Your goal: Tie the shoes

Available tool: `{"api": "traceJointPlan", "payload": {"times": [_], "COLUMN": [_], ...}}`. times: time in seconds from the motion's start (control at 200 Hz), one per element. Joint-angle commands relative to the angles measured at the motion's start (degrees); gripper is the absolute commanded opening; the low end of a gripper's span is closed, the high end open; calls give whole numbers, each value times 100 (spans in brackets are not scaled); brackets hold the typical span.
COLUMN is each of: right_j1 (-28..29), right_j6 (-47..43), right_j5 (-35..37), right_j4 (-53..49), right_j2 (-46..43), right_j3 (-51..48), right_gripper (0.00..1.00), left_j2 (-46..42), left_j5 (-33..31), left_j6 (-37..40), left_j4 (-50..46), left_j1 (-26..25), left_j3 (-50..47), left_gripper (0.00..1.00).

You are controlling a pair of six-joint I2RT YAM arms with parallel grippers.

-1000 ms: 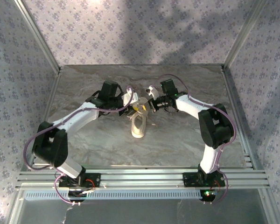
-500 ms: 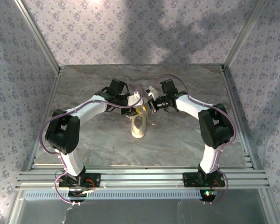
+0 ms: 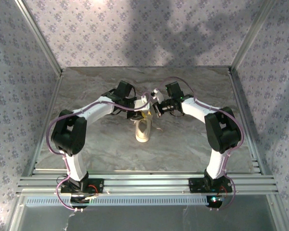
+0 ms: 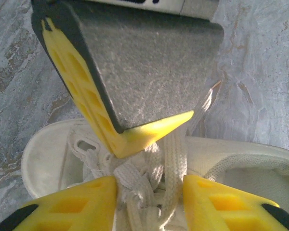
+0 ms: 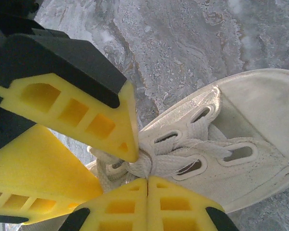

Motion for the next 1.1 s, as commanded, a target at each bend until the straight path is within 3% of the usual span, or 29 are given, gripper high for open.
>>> {"api": "traceJointPlan", "payload": {"times": [0.0, 0.34, 0.595, 0.8, 1.094], "right_j1": [33, 68, 84, 89, 120], "right_j6": [-147, -226, -285, -314, -366], "right_j5": [-159, -133, -115, -115, -98], "right_j4": [-143, -148, -218, -250, -293], "right_j2": [-164, -266, -266, -244, -262], "right_j3": [40, -46, -30, -21, -39], "right_gripper": [0, 0, 0, 0, 0], "left_j2": [100, 144, 108, 204, 243], "left_j5": [68, 1, 73, 47, -138], "left_j6": [29, -70, 163, 268, 26], "left_j4": [-80, -118, -291, -506, -332], "left_j1": [-22, -2, -7, -30, -22], "left_j3": [178, 216, 181, 294, 409], "left_gripper": [39, 39, 52, 53, 39]}}
